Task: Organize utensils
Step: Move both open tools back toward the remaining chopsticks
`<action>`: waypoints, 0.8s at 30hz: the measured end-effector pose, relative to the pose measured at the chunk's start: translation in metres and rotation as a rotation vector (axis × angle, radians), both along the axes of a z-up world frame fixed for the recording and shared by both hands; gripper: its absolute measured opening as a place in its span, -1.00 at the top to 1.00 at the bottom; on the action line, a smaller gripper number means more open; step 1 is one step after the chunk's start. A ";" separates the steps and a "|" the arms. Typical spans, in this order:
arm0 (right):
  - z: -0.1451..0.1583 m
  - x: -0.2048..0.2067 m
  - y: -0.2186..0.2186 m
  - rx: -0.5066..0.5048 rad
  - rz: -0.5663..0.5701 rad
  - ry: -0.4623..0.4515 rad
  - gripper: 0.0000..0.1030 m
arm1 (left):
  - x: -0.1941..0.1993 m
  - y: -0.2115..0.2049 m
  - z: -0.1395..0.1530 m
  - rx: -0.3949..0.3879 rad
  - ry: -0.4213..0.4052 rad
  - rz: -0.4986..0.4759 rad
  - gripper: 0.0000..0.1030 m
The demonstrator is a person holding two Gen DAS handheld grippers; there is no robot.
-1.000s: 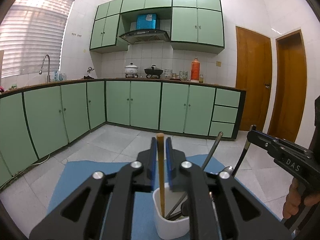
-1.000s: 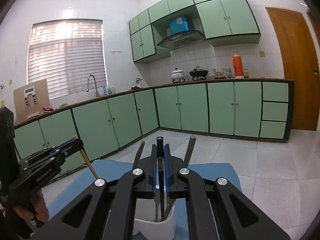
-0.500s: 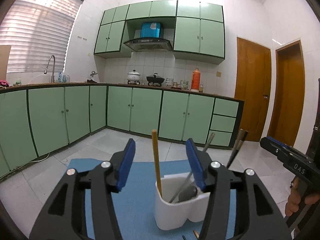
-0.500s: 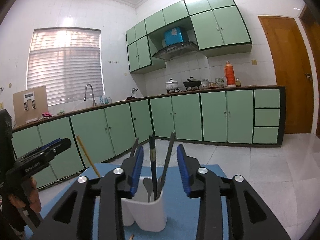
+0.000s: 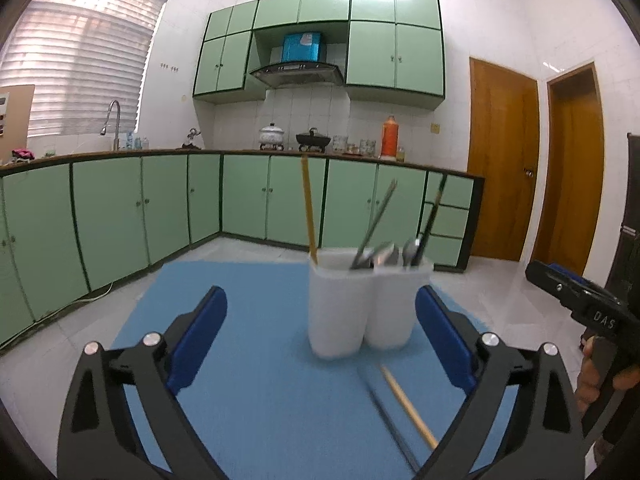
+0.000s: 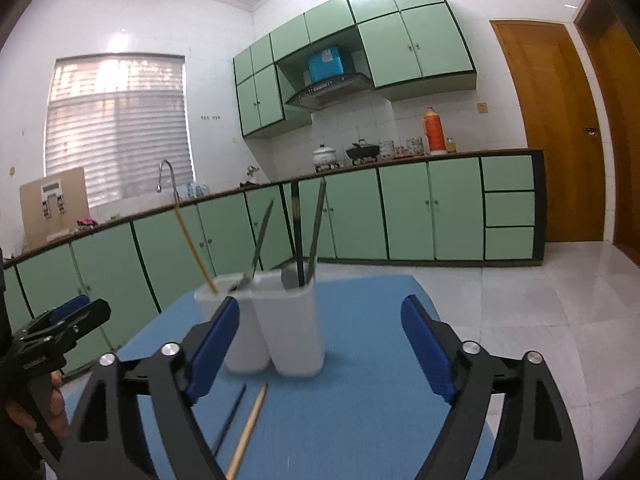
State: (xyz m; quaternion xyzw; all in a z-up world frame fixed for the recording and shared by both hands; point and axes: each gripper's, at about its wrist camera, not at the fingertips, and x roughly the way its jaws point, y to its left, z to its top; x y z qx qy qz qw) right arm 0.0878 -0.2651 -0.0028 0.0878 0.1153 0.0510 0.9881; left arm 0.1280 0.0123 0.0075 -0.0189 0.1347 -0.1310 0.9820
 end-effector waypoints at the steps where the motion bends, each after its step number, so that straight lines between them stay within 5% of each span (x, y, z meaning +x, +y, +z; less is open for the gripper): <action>1: -0.004 -0.006 0.002 -0.006 -0.004 0.005 -0.67 | -0.005 0.002 -0.005 0.002 0.008 0.007 -0.83; 24: -0.102 -0.099 0.069 -0.123 0.033 0.135 -0.73 | -0.099 0.027 -0.103 0.109 0.139 0.074 -0.86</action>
